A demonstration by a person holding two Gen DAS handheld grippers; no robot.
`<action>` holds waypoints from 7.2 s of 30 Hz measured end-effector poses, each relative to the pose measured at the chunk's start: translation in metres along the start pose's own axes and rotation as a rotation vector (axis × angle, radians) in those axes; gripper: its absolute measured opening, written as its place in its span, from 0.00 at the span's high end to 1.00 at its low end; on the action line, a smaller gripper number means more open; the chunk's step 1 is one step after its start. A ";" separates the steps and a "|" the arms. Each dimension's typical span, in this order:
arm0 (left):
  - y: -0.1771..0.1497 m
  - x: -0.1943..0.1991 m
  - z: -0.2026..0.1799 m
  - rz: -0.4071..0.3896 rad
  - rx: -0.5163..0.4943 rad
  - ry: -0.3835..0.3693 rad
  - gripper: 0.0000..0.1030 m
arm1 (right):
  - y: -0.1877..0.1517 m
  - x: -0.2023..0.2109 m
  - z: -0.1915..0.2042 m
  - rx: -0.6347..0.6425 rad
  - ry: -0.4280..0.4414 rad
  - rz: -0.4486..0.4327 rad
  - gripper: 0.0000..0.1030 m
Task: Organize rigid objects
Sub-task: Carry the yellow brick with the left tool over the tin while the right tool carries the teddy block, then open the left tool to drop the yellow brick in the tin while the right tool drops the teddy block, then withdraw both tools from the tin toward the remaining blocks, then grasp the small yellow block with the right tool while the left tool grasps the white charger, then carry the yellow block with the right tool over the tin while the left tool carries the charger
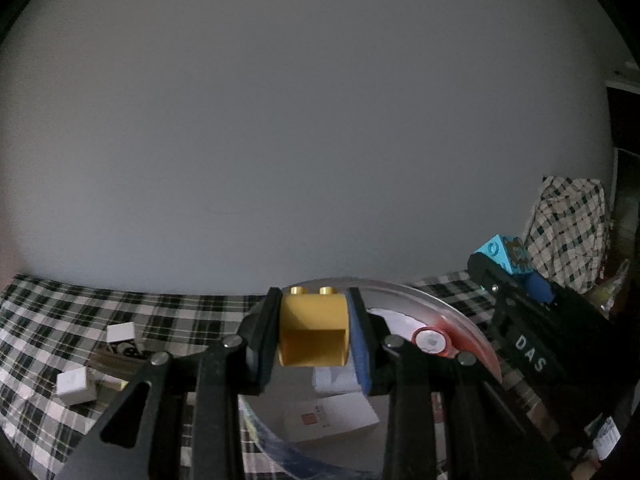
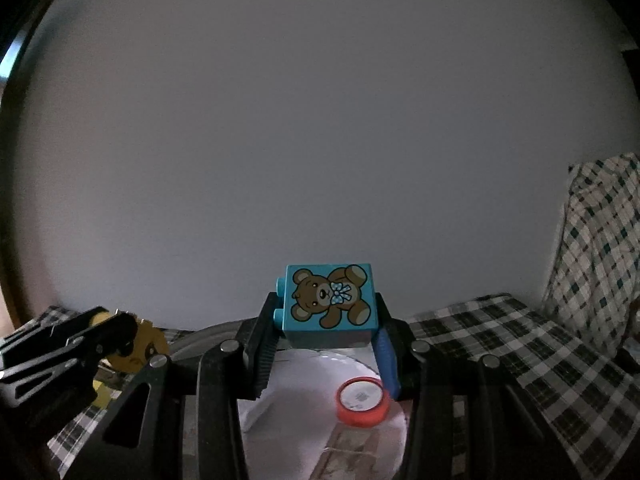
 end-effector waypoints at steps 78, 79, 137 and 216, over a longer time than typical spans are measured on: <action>-0.015 0.010 0.073 -0.037 -0.076 0.353 0.01 | -0.006 0.014 -0.047 -0.170 -0.183 -0.155 0.04; -0.013 0.012 0.077 -0.044 -0.080 0.363 0.01 | -0.005 0.018 -0.048 -0.171 -0.202 -0.175 0.03; -0.011 0.040 0.252 0.013 0.087 0.519 0.01 | -0.008 0.015 0.141 0.017 -0.015 -0.073 0.02; -0.061 -0.001 0.261 0.406 0.148 0.190 0.64 | -0.072 -0.013 0.229 0.083 0.410 0.359 0.69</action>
Point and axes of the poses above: each gripper's, at about its wrist camera, not at the fingertips, and x roughly against the way its jaws point, z to its left, y to its top, the point moved 10 cm from there along -x, roughly the way its jaws point, and after that the axes turned 10 degrees about x, right-handed, at the moved point
